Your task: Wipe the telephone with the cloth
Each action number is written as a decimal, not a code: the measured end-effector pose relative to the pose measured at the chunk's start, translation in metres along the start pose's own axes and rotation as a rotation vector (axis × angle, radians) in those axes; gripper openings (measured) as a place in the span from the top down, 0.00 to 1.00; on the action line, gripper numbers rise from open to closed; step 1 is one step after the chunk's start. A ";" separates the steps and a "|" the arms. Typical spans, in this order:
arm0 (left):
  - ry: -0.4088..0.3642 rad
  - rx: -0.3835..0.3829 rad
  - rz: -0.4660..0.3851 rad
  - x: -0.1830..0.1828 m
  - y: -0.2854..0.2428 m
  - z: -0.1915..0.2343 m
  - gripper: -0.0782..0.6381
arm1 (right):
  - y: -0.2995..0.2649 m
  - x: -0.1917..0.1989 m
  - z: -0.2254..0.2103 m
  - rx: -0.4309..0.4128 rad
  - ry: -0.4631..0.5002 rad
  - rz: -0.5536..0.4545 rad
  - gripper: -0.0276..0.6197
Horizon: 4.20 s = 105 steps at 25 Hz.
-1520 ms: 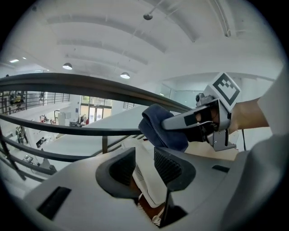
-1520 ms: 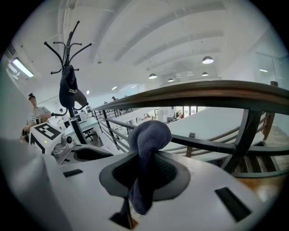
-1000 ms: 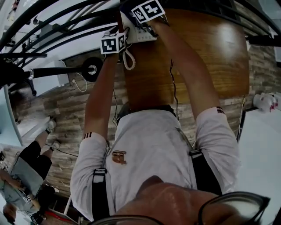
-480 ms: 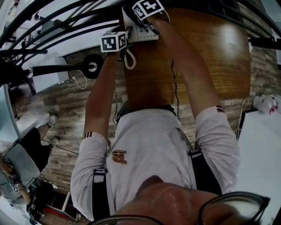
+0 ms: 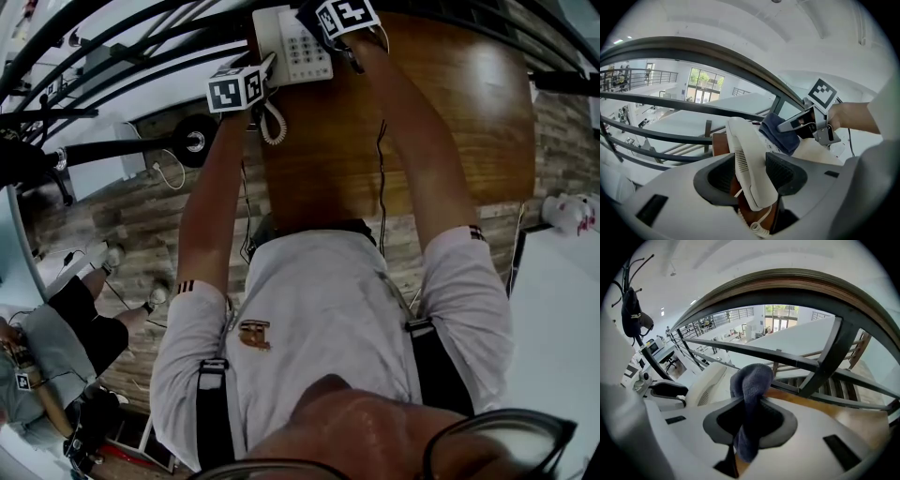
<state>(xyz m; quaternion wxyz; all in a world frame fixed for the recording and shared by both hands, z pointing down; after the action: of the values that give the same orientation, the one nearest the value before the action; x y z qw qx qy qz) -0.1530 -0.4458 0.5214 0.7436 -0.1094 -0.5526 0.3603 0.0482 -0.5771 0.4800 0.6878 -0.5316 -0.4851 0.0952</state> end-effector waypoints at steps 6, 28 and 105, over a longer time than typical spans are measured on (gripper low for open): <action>-0.014 0.006 0.008 0.003 0.003 0.004 0.59 | 0.017 0.017 0.027 -0.095 -0.031 -0.085 0.83; 0.044 0.059 -0.028 0.010 -0.003 0.010 0.59 | -0.006 0.012 0.078 -0.189 -0.056 -0.067 0.83; -0.165 0.357 -0.463 -0.063 0.114 -0.081 0.84 | 0.175 0.060 0.075 -0.296 -0.029 -0.765 0.83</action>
<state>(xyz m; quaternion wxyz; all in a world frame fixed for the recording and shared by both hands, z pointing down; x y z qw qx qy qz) -0.1357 -0.3861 0.3811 0.7660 0.1816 -0.5493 0.2801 0.0887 -0.4168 0.3671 0.5829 -0.4045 -0.6658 -0.2310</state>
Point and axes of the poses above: the fingertips, and each gripper's own axes: y backward along the fingers, z to its left, x out of its underside, the point moved 10 cm from there along y, backward along the fingers, and after that the axes turned 3 degrees about y, right-handed, at the moved point
